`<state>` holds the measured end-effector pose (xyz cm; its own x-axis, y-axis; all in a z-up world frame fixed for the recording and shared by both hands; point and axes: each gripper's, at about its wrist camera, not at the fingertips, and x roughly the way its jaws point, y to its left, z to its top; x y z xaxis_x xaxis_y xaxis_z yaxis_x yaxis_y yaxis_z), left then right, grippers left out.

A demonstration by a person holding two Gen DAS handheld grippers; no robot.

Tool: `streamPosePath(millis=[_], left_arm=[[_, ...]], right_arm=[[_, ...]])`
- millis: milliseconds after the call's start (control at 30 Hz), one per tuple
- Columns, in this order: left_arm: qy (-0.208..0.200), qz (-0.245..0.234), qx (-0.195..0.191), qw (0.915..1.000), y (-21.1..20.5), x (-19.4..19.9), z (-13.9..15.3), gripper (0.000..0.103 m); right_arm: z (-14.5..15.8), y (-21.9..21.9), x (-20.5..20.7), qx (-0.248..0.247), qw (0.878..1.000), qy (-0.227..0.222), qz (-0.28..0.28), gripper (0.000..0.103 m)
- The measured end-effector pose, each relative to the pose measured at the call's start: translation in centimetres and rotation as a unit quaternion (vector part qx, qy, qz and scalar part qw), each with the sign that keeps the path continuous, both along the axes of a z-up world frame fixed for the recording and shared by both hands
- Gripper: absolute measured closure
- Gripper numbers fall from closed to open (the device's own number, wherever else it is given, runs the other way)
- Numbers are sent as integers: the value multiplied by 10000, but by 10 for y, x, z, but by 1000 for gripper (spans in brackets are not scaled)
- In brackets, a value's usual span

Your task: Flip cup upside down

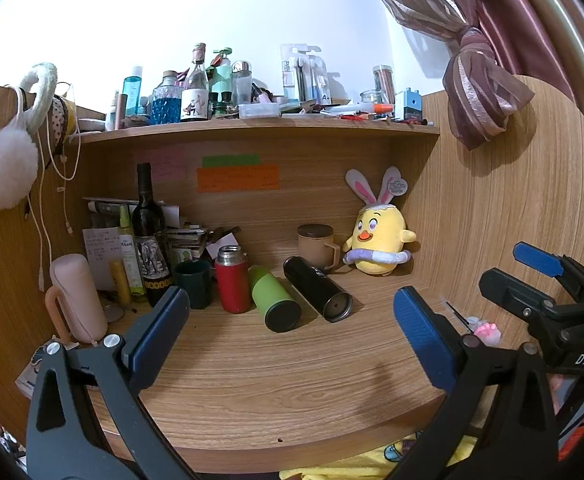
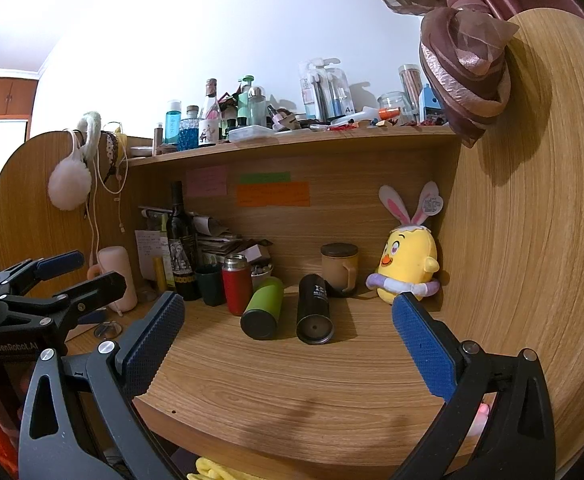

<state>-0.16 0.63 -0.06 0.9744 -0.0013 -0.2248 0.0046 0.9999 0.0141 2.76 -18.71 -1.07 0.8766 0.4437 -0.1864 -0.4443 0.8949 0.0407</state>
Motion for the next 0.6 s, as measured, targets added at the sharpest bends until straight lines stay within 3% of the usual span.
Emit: streamPosePath(millis=[600], left_arm=[[16,-25,-24,10000,1,-1,0,0]], right_arm=[[0,1,-2,-11,10000,-12,-9,0]])
